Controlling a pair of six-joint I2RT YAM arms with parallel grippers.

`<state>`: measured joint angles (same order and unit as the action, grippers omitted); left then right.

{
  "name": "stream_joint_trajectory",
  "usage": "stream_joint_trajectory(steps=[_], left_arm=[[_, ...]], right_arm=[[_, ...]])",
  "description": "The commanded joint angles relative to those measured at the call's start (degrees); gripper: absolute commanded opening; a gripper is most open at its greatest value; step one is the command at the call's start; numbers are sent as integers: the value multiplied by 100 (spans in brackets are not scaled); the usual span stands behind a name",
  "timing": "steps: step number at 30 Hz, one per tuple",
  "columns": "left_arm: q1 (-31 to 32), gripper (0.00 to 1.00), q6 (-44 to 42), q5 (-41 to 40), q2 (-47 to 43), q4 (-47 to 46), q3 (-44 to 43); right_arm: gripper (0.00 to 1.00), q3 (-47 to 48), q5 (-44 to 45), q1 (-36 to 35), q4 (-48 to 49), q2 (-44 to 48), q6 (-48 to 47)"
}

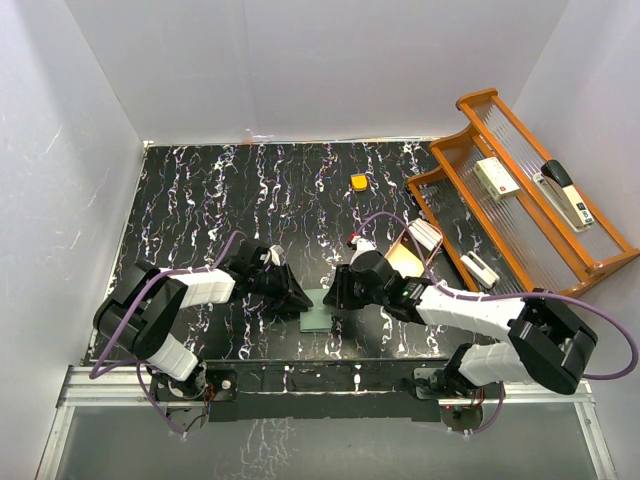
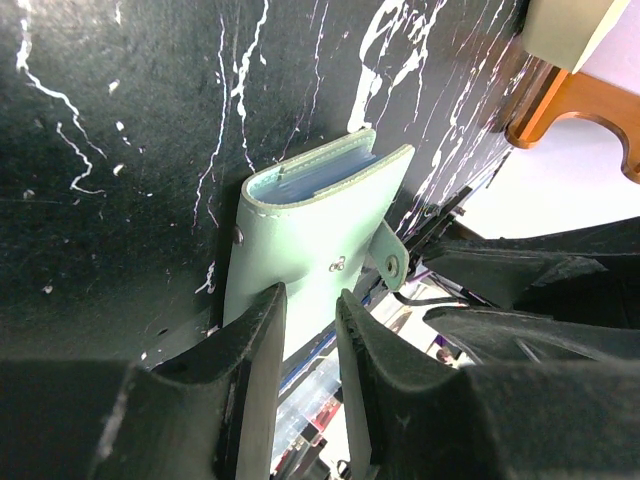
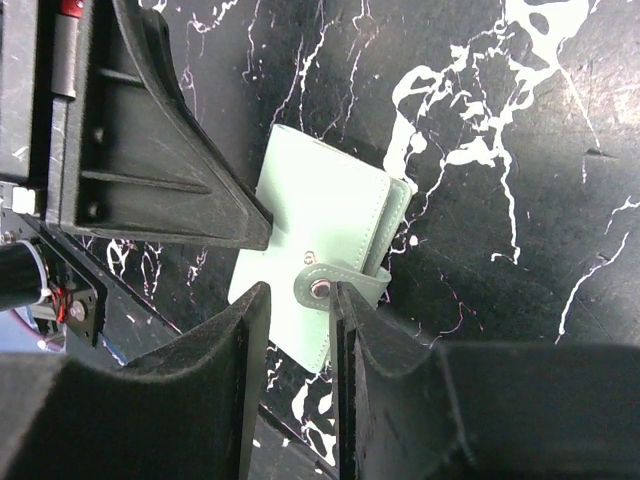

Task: Put the credit cards into the card holder
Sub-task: Close the card holder at the center of the board.

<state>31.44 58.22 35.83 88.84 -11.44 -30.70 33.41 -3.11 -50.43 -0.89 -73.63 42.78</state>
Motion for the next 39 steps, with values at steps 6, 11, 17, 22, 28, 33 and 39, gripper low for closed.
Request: stream_joint_trajectory(steps=[6,11,17,22,28,33,39], left_arm=[[84,27,-164,-411,86,549,37],[92,27,-135,-416,56,518,64],[99,27,-127,-416,40,503,110],[93,27,-101,-413,16,468,148],[91,26,-104,-438,19,521,130],[111,22,-233,-558,55,818,3],[160,21,-322,-718,90,1100,-137]], right_arm=[[27,-144,-354,29,769,-299,176],[25,-96,-525,26,960,-555,141],[23,-11,-753,25,995,-796,124],[23,12,-753,25,854,-816,103],[23,129,-635,25,577,-686,16],[23,250,-391,31,219,-487,-28],[22,147,-192,42,188,-331,19]])
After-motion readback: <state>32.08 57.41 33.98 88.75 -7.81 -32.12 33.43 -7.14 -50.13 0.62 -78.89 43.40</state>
